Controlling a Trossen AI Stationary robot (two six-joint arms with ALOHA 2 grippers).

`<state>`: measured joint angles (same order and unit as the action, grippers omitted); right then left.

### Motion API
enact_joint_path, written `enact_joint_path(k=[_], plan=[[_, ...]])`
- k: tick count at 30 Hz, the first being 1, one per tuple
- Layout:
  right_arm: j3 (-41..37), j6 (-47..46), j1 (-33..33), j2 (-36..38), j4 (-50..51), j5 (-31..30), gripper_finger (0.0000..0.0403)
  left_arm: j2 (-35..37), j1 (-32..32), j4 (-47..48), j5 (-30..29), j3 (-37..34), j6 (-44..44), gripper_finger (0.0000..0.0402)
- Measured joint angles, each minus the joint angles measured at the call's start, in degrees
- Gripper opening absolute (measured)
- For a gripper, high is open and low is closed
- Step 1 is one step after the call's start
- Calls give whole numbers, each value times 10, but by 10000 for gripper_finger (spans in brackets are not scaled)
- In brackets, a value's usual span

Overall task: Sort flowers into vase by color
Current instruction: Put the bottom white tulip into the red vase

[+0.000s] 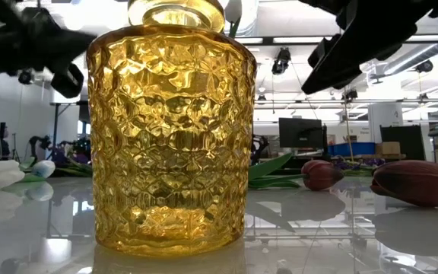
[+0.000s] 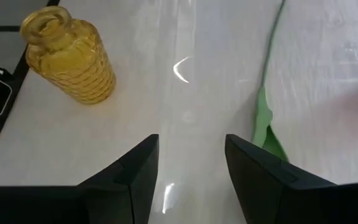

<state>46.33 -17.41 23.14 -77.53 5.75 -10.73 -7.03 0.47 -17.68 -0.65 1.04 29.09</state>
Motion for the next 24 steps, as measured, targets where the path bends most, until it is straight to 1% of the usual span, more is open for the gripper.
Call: enact_joint_path(k=[2, 3, 6, 8, 12, 14, 16, 18, 21, 24], plan=[[0, -2, 0, -1, -2, 0, 174, 0, 0, -36, -16, 0, 77, 0], [0, -2, 0, -1, -2, 0, 173, 0, 0, -51, -17, 0, 91, 0], [1, -1, 0, 3, -2, 0, 171, -1, 0, -79, -15, 0, 78, 0], [4, -1, 0, 9, -2, 0, 171, -8, 0, -108, -19, 0, 85, 0], [9, -1, 0, 22, 3, 1, 171, -45, -16, -176, -4, 0, 100, 0], [9, -1, 0, 31, 6, 1, 170, -79, -39, -199, -6, 0, 85, 0], [9, -2, 0, 39, 13, 1, 168, -122, -69, -230, -32, 0, 67, 0], [9, -2, 0, 46, 18, 1, 166, -172, -105, -231, -67, 11, 52, 0], [9, -2, 0, 56, 24, 1, 161, -251, -156, -200, -109, 54, 46, 0], [9, -2, 0, 65, 35, 0, 156, -325, -193, -121, -110, 117, 71, 0]])
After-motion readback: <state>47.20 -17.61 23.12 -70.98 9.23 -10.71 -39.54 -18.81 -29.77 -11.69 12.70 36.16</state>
